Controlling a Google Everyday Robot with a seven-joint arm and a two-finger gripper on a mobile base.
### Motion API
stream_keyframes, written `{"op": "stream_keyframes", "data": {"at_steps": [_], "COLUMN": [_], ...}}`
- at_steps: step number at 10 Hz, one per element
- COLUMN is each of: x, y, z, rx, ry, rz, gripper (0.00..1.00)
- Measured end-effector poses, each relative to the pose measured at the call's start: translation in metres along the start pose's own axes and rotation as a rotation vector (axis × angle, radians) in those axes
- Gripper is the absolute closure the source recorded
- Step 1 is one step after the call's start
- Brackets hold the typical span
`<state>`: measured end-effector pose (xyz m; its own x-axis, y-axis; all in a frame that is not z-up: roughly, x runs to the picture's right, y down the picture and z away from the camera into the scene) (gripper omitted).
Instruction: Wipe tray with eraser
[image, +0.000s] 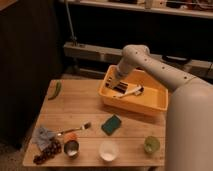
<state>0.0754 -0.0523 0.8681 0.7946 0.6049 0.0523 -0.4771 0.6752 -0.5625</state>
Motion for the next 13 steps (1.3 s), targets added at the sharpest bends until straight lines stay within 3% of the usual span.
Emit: {"op": "stream_keyframes", "data": {"at_steps": [2, 5, 10, 13], "x": [0.023, 0.057, 0.122, 0.147], "y": [-0.028, -0.059, -0.049, -0.049], "z": [0.002, 0.004, -0.01, -0.016], "rx": [-0.009, -0.008, 0.009, 0.023], "ry": [-0.015, 0.018, 0.072, 0.106], "rz": [0.037, 0.097, 0.166, 0.209], "gripper": [0.91, 0.91, 0.91, 0.91]}}
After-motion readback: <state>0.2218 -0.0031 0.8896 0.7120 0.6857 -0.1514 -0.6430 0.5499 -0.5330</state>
